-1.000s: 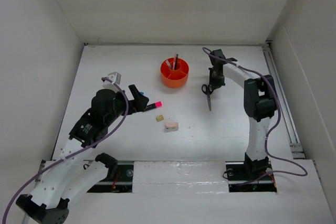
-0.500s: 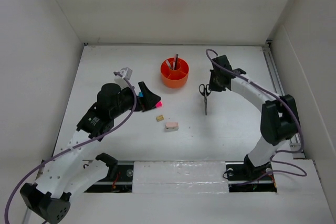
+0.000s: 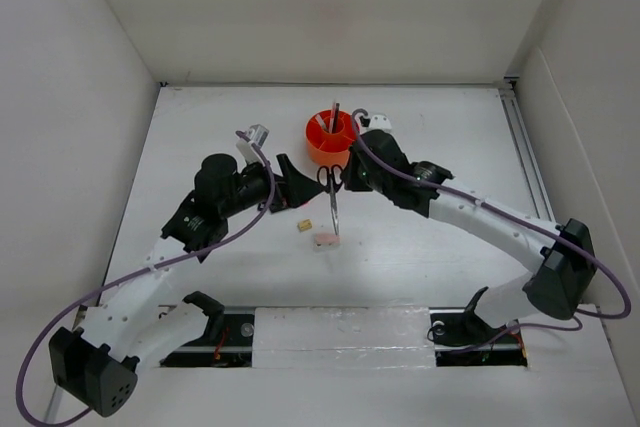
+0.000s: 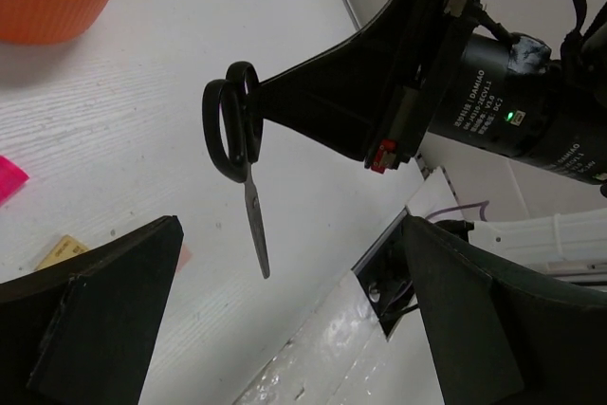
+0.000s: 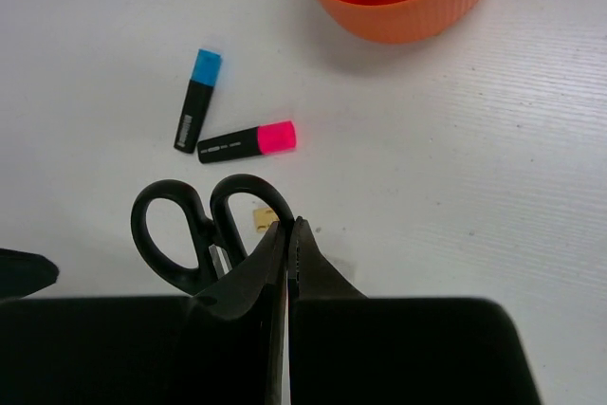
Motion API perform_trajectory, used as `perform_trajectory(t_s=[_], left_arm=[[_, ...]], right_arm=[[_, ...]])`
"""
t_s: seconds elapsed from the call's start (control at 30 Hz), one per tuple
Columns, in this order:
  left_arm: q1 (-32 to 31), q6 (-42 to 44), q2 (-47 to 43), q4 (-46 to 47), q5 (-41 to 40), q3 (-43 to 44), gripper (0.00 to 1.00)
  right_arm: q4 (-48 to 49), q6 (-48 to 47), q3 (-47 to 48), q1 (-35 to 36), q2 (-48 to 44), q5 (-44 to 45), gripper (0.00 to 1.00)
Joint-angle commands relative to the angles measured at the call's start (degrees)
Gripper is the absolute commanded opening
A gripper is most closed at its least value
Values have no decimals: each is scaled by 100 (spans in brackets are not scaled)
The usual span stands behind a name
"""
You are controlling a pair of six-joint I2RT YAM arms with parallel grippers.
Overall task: Sort the stationery into containers
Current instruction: Place the scissors in the storage box.
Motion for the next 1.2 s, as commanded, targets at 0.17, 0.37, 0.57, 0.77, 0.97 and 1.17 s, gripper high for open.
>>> perform_trajectory(t_s=[0.17,0.37,0.57,0.77,0.97,1.17], left_arm=[[-25,119,-255,321,-66,-221,100],[-25,119,-422,269,-260,-327,93],[-25,119,-527,269,-313,-327,68],[-25,119,-581,330,-260,-432,52],[-25,119,-581,383,-154,-484,41],[-25,119,-528,445,-102,-432,7]], right_arm=[[300,222,674,641,58,72,0],[617,153,743,764,-144,-403,0],[608,99,744,826,-249,-456,0],[739,99,691,879,-390,-772,0],[801,99,691,1002,-443,-896,0],[801,46,753,1063,-443,-896,0]])
